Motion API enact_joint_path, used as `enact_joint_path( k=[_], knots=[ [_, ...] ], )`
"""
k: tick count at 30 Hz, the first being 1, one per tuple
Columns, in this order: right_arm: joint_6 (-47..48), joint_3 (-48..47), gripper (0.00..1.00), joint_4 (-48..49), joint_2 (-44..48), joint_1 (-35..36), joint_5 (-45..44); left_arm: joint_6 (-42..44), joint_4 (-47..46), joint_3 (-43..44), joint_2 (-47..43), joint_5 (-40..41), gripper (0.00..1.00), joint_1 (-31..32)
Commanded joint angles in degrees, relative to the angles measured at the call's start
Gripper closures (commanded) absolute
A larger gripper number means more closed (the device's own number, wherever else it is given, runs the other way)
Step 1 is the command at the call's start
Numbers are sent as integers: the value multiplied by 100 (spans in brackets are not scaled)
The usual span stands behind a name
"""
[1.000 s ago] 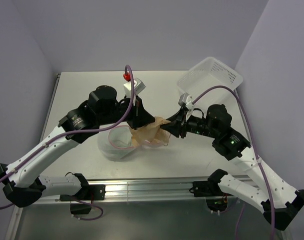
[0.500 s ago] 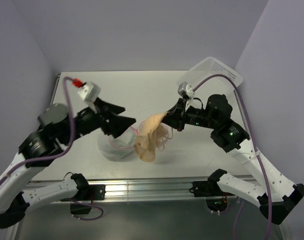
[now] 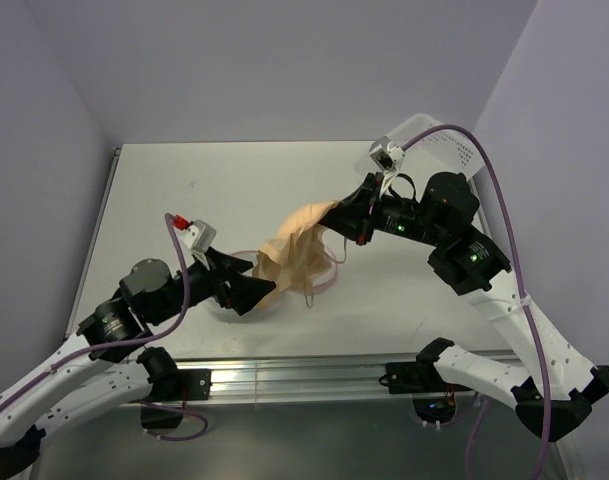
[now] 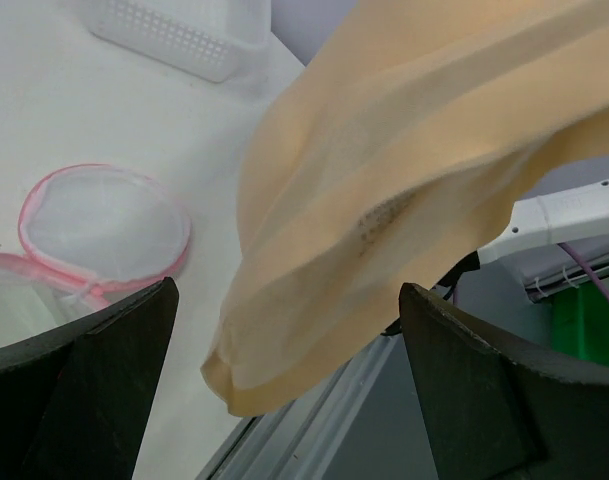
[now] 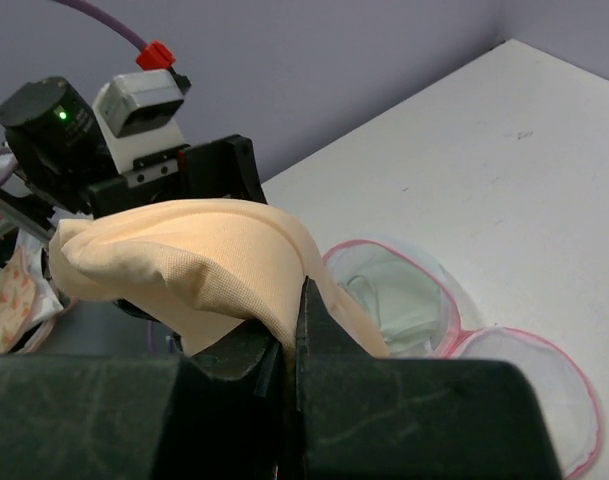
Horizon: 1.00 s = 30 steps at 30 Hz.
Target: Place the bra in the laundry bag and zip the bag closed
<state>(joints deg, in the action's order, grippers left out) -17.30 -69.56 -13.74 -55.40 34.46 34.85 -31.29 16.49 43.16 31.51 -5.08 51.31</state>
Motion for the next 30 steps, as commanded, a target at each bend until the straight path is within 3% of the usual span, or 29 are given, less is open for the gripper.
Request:
enact_joint_path(
  k=[1, 5, 10, 13, 16, 17, 22, 26, 30],
  knots=[
    [-291, -137, 100, 117, 64, -27, -180, 0, -787, -87, 66, 86, 1, 46],
    [-327, -40, 100, 169, 29, -27, -128, 79, -1174, -115, 372, 147, 1, 160],
    [-309, 48, 100, 205, 99, -27, -40, 263, -1376, -79, 619, 789, 1, 388],
    [-300, 92, 100, 214, 108, -27, -14, 308, -1596, -18, 882, 596, 7, 389],
    [-292, 144, 100, 257, 152, -27, -5, 343, -1596, 105, 1085, 605, 18, 415],
    [-300, 171, 100, 284, 187, -27, -22, 334, -1736, 114, 1086, 605, 30, 415],
    [-265, 285, 100, 328, 389, -27, -101, 308, -1904, 70, 963, 815, 65, 424],
    [-169, 390, 100, 450, 503, -27, -137, 229, -1886, 88, 901, 860, 100, 424],
    [-2, 802, 100, 863, 784, -27, 4, 115, -1878, 96, 857, 763, 100, 424]
  ],
)
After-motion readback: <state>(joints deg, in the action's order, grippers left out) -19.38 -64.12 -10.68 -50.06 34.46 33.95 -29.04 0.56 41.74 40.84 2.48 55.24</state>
